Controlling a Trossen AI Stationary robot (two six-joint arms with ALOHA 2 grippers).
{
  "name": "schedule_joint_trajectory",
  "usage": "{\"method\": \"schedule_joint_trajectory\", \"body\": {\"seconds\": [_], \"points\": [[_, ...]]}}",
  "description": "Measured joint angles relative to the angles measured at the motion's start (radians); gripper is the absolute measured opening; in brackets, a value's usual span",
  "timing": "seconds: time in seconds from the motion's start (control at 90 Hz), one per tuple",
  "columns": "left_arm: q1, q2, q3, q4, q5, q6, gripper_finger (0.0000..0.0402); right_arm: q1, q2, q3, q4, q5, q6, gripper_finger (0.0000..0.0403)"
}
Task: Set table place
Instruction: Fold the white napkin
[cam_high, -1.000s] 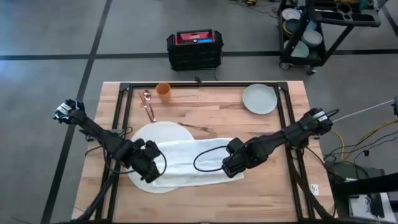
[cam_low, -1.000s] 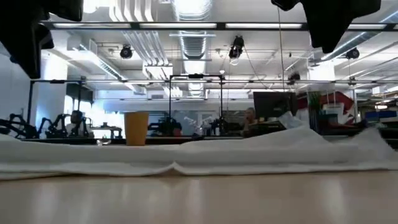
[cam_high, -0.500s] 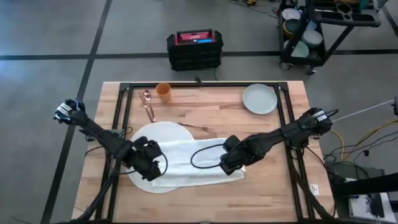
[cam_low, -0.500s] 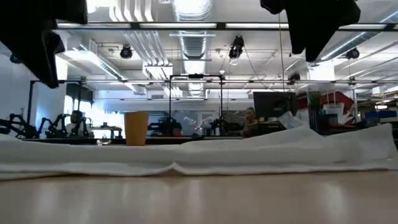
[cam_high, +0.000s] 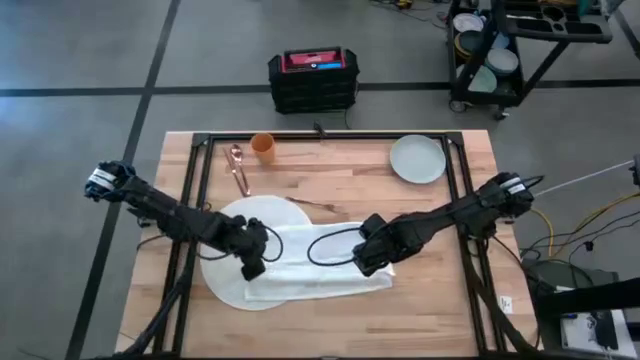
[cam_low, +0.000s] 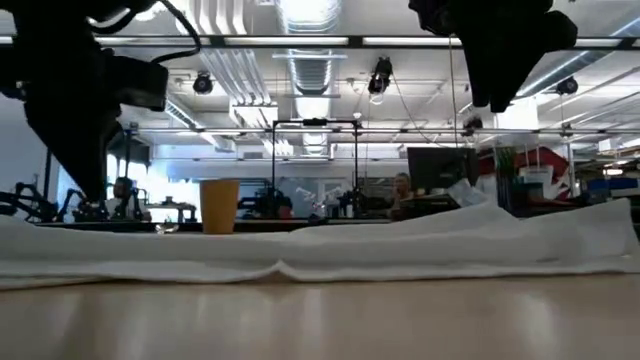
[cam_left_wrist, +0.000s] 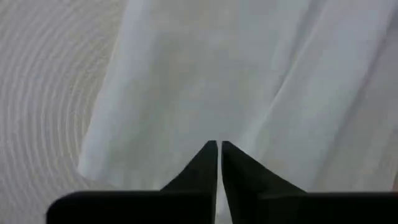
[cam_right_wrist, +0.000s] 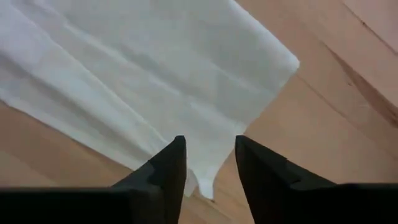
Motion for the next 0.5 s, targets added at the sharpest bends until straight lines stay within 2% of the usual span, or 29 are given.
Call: {"method": "schedule_joint_trajectory", "body": {"seconds": [0.144,0.5], "points": [[0.007,0.044,-0.041,0.022,0.083,0.022,0.0000,-0.001,0.000,0.000,0.000,-0.002,0.000,0.0099],[0.006,0.146,-0.025,0.042,0.078,0.019,0.0000,-0.007,0.000,0.000,0.000,-0.035,0.000,0.0055]]}}
